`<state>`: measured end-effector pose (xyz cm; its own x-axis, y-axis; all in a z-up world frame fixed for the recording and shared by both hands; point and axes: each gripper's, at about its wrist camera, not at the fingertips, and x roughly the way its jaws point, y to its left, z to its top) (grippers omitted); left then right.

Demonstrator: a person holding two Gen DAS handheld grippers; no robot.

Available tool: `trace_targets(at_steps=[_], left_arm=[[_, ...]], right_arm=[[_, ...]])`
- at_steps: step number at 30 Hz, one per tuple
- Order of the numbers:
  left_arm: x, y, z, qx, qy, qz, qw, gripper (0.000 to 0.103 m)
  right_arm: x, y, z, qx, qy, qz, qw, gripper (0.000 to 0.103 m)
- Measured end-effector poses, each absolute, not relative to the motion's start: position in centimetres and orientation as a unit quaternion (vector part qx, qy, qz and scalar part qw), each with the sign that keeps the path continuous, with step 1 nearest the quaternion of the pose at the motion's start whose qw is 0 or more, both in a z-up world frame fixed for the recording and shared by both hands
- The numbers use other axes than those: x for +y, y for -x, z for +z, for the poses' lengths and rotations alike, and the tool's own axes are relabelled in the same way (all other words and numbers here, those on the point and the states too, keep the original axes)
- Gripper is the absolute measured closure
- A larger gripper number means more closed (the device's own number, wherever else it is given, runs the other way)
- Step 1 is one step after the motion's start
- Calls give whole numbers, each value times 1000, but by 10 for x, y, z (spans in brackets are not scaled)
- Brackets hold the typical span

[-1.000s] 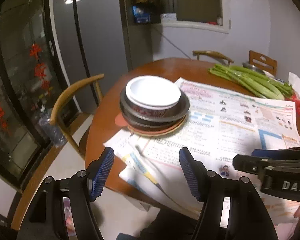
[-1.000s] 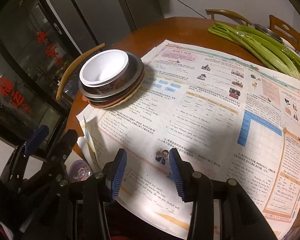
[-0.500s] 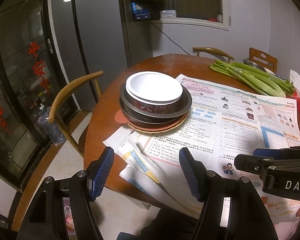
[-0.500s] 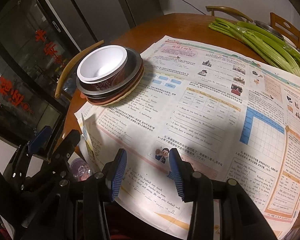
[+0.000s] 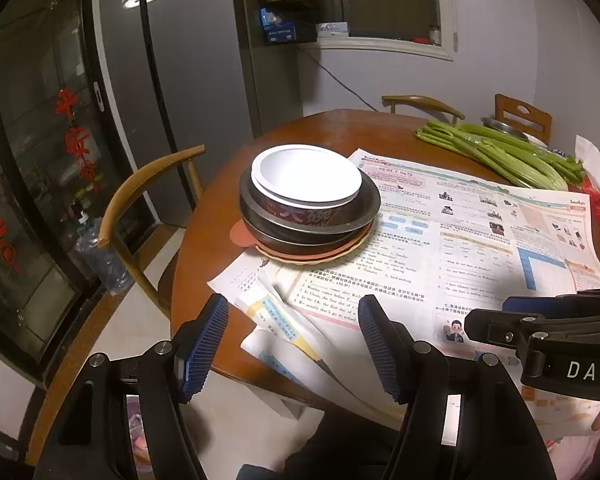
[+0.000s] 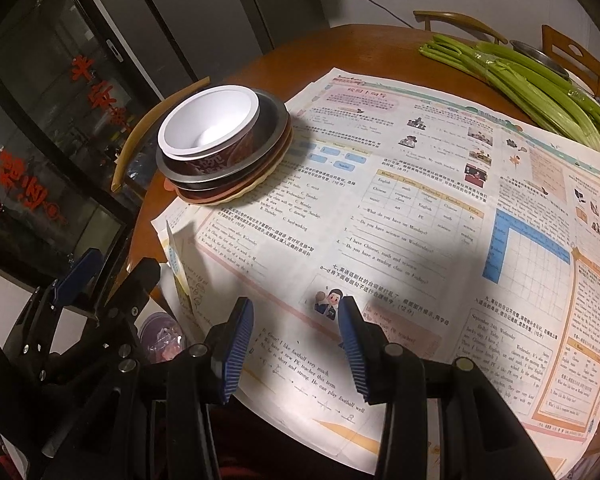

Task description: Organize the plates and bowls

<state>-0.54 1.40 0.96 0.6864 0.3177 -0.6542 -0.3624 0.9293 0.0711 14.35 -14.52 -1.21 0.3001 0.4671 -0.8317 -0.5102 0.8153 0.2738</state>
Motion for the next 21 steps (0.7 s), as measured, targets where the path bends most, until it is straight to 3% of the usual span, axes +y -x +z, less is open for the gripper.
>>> trace_targets(at_steps=[21], left_arm=[[22, 7, 10, 355, 47, 198, 912, 34]], right_arm=[[-148, -141, -16, 514, 4, 318, 797, 59]])
